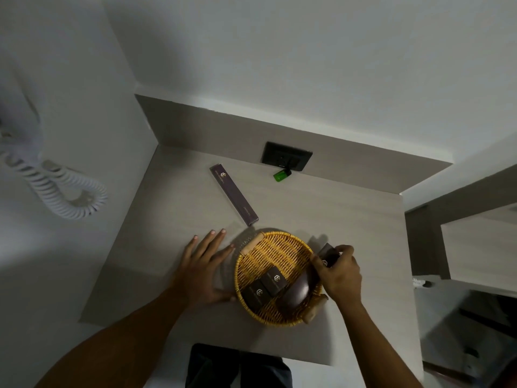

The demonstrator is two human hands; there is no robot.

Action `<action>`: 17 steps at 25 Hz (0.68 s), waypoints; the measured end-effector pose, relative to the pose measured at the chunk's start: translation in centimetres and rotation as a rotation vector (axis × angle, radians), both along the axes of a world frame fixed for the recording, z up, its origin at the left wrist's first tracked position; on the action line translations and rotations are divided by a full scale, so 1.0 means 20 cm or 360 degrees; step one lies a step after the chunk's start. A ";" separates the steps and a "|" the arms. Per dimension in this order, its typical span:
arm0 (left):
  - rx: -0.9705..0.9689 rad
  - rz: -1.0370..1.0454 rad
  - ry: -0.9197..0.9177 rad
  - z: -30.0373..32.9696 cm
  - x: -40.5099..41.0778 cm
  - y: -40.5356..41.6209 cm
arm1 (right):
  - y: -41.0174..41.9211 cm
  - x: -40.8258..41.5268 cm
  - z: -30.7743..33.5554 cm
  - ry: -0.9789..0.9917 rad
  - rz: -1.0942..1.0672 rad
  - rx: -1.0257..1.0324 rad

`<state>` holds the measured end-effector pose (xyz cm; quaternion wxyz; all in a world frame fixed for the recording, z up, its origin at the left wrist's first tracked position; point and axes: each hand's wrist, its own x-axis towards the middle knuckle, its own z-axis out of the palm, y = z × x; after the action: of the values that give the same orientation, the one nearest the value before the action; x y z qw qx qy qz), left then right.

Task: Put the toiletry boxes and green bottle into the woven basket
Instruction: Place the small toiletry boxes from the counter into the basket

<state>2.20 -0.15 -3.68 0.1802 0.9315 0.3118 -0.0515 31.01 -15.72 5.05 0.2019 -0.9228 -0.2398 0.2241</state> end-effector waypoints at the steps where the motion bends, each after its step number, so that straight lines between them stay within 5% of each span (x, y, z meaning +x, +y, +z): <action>1: 0.0006 -0.0001 0.0003 0.00 0.00 0.00 | 0.00 -0.01 0.00 -0.0070 0.0007 -0.0086; 12: -0.0063 -0.0024 -0.0002 0.01 0.00 0.00 | -0.04 -0.06 0.04 -0.0449 -0.0044 -0.0472; 14: -0.0056 -0.0004 -0.0025 0.00 -0.01 0.00 | 0.05 -0.03 0.07 -0.0585 -0.0054 -0.0303; 17: -0.0033 -0.0020 -0.0075 -0.01 -0.01 0.01 | 0.35 -0.10 0.06 -0.0429 0.0435 0.0042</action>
<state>1.99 0.03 -3.96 0.1969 0.9324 0.3012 -0.0339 29.10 -8.65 6.21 0.1478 -0.9006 -0.3906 0.1207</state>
